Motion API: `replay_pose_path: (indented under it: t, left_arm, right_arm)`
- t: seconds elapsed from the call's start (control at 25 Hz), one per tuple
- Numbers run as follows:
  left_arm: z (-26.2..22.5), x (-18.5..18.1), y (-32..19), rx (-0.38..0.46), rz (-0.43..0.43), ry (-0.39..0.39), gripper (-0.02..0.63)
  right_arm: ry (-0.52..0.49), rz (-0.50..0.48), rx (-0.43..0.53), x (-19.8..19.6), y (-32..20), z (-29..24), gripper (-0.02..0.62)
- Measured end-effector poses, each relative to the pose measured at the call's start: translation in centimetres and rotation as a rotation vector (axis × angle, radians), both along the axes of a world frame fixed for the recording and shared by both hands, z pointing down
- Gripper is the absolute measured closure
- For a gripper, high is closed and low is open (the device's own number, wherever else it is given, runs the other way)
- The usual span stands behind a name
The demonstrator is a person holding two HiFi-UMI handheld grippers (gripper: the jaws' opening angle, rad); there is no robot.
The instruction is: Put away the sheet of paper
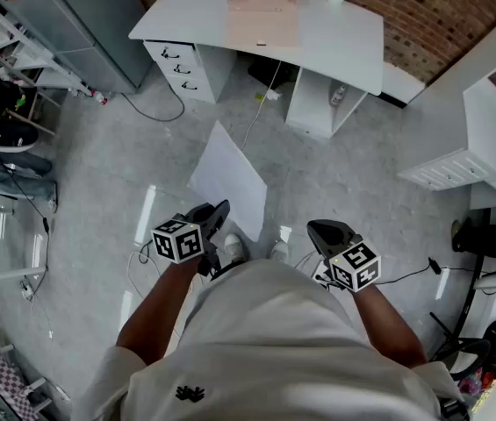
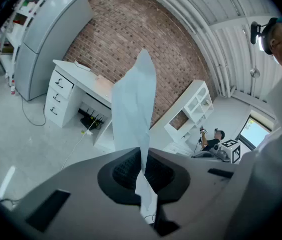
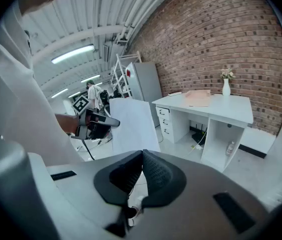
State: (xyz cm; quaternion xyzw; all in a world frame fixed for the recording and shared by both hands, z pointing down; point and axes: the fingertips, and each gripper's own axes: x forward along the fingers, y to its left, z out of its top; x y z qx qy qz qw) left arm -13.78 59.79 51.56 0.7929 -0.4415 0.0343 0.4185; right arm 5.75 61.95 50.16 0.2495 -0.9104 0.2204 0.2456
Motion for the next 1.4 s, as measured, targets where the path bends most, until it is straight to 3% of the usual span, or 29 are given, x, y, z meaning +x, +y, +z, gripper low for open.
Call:
replay_pose_path:
  t: [0.24, 0.36, 0.56, 0.68, 1.0, 1.12, 1.4]
  left_arm:
    - [-2.4, 7.2, -2.4, 0.02, 0.021, 0.026, 0.583]
    - [-3.0, 8.9, -3.4, 0.014, -0.007, 0.058, 0.583]
    - [-4.1, 10.2, -6.4, 0.046, 0.015, 0.001, 0.583]
    - [-4.4, 10.1, -9.5, 0.069, 0.027, -0.002, 0.583]
    - [-5.1, 7.6, -22.1, 0.11, 0.019, 0.135, 0.583]
    - [-5.9, 6.8, -27.4, 0.137, 0.056, 0.14, 0.583]
    - [-6.9, 2.8, -38.3, 0.171, 0.082, 0.215, 0.583]
  right_arm:
    - [-0.052, 0.087, -0.003, 7.6, -1.9, 0.0, 0.568]
    - [-0.073, 0.109, -0.027, 9.5, -2.5, 1.0, 0.568]
    - [-0.1, 0.121, -0.041, 10.7, -5.0, 1.9, 0.568]
    - [-0.125, 0.131, -0.052, 10.3, -7.7, 2.4, 0.568]
    - [-0.072, 0.151, -0.026, 7.5, -18.8, 1.9, 0.563]
    - [-0.052, 0.165, -0.016, 6.7, -24.2, 1.2, 0.492]
    - [-0.046, 0.208, 0.031, 1.7, -34.6, -0.2, 0.511]
